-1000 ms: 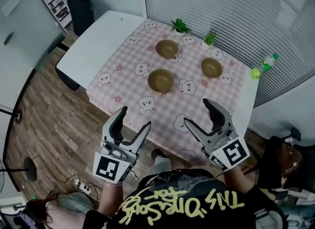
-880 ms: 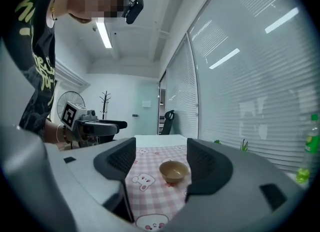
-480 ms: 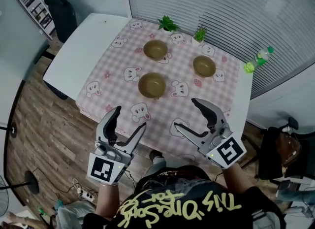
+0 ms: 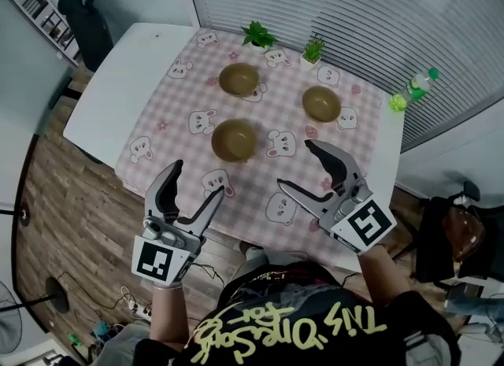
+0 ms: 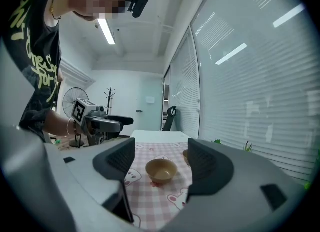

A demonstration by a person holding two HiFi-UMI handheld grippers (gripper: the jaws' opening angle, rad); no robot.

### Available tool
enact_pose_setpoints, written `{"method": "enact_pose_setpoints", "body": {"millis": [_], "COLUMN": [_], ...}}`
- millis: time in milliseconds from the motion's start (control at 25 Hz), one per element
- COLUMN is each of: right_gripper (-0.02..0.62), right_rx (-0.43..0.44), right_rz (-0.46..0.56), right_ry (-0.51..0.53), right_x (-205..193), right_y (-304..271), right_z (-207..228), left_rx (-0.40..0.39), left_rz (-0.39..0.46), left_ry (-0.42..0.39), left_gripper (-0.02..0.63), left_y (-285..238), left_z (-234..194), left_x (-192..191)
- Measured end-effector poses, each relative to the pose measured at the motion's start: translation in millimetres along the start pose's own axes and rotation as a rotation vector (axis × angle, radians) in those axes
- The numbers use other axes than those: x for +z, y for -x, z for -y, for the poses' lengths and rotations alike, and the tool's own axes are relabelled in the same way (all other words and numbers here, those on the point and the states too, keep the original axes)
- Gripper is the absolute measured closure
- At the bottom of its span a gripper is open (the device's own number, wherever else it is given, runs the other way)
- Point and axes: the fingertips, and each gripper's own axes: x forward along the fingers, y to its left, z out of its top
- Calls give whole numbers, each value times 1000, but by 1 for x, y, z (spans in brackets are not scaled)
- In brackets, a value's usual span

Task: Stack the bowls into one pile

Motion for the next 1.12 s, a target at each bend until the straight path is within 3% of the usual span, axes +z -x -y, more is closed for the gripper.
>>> {"method": "enact_pose_setpoints", "body": {"millis": [280,720,1120], "right_gripper": [283,284,283], "right_rx": [-17,-29,-25], "right_rz": [-13,-72,-136], "right_ry": [6,20,13], "right_x": [-9,-36,-54], "right_y": [-18,-66,-108], "right_z": [34,75,107], "left_rx": [-8,-57,-86], "left_rz": [-18,-25,-58], "left_ry": [-53,-60,3], "left_gripper": [259,250,244], "left_y": [-31,-83,-126], "left_z": [-23,-59,-87], "left_x": [-4,-20,-32]}}
